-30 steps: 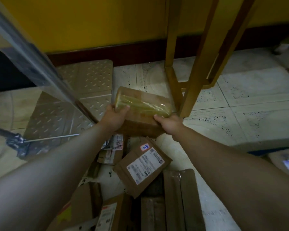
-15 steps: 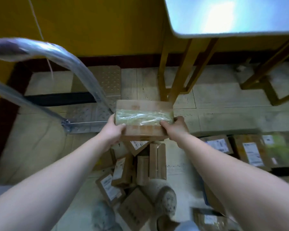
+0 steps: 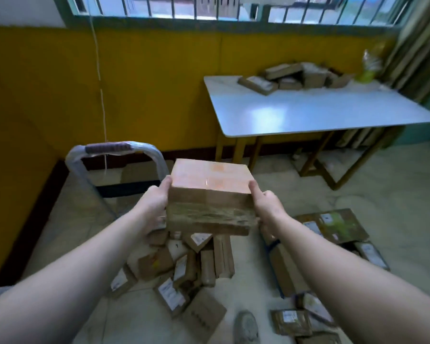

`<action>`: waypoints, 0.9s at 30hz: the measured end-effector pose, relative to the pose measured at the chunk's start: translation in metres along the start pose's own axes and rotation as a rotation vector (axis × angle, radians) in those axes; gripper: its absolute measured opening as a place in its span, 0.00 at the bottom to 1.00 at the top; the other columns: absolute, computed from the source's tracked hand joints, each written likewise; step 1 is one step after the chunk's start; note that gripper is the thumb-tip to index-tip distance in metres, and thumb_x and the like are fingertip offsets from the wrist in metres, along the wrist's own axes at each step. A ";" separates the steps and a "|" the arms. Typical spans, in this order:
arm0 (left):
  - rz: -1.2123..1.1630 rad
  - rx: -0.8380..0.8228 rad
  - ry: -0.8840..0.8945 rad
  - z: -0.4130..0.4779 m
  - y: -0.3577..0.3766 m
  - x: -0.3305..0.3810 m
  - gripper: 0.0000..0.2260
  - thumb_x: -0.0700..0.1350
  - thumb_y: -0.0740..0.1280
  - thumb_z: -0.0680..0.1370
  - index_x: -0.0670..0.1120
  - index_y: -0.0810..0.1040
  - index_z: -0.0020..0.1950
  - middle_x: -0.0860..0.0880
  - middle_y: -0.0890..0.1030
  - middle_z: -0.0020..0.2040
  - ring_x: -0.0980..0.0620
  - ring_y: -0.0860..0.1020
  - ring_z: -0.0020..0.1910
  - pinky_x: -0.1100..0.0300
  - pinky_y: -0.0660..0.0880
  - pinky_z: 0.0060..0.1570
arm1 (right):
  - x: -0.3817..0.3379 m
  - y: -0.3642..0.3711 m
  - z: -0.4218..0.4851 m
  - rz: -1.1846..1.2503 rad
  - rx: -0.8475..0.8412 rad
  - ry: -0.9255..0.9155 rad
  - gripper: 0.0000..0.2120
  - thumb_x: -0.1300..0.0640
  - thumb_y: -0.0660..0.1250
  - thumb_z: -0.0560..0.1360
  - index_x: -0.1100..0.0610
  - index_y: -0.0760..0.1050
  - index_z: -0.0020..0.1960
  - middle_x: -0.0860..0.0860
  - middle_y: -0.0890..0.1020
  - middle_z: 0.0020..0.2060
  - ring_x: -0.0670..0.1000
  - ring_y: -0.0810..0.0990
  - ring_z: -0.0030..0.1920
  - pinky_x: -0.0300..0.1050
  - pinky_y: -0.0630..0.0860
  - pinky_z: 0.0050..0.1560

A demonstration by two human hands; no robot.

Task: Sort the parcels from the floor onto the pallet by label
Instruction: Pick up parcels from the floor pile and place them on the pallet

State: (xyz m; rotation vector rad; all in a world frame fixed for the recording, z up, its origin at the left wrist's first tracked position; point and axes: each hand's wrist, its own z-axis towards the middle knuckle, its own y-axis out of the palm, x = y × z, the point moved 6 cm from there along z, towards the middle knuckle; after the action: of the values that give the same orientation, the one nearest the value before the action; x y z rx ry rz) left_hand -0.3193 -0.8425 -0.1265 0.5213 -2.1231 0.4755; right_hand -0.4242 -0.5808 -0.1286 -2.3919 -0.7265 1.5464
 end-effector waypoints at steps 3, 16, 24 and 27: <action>-0.007 -0.062 0.078 -0.048 -0.006 0.020 0.18 0.55 0.60 0.78 0.48 0.70 0.63 0.46 0.79 0.54 0.48 0.80 0.46 0.57 0.76 0.29 | -0.016 -0.028 -0.045 0.051 0.023 -0.043 0.24 0.35 0.61 0.72 0.54 0.70 0.55 0.54 0.78 0.50 0.55 0.78 0.49 0.58 0.79 0.51; 0.034 -0.303 0.431 -0.199 0.115 0.073 0.19 0.46 0.71 0.74 0.56 0.66 0.59 0.48 0.77 0.54 0.46 0.80 0.50 0.47 0.80 0.46 | 0.003 -0.204 -0.159 0.229 0.140 -0.242 0.23 0.50 0.70 0.72 0.48 0.62 0.61 0.50 0.76 0.51 0.53 0.78 0.50 0.50 0.78 0.41; 0.124 -0.387 0.484 -0.300 0.297 0.059 0.20 0.50 0.70 0.75 0.58 0.63 0.61 0.51 0.76 0.51 0.49 0.80 0.47 0.54 0.80 0.37 | 0.089 -0.391 -0.202 0.268 0.254 -0.266 0.19 0.55 0.68 0.75 0.51 0.62 0.61 0.51 0.75 0.50 0.53 0.78 0.47 0.48 0.75 0.36; 0.122 -0.409 0.486 -0.330 0.349 0.054 0.21 0.51 0.70 0.74 0.58 0.64 0.63 0.51 0.76 0.52 0.48 0.80 0.48 0.54 0.80 0.37 | 0.111 -0.446 -0.213 0.253 0.299 -0.266 0.18 0.55 0.68 0.75 0.51 0.63 0.60 0.50 0.75 0.48 0.51 0.77 0.45 0.45 0.74 0.34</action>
State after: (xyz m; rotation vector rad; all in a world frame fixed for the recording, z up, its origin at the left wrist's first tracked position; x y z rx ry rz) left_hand -0.3108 -0.3920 0.0480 0.0323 -1.7181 0.1959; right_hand -0.3271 -0.1213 0.0623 -2.1440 -0.2139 1.9422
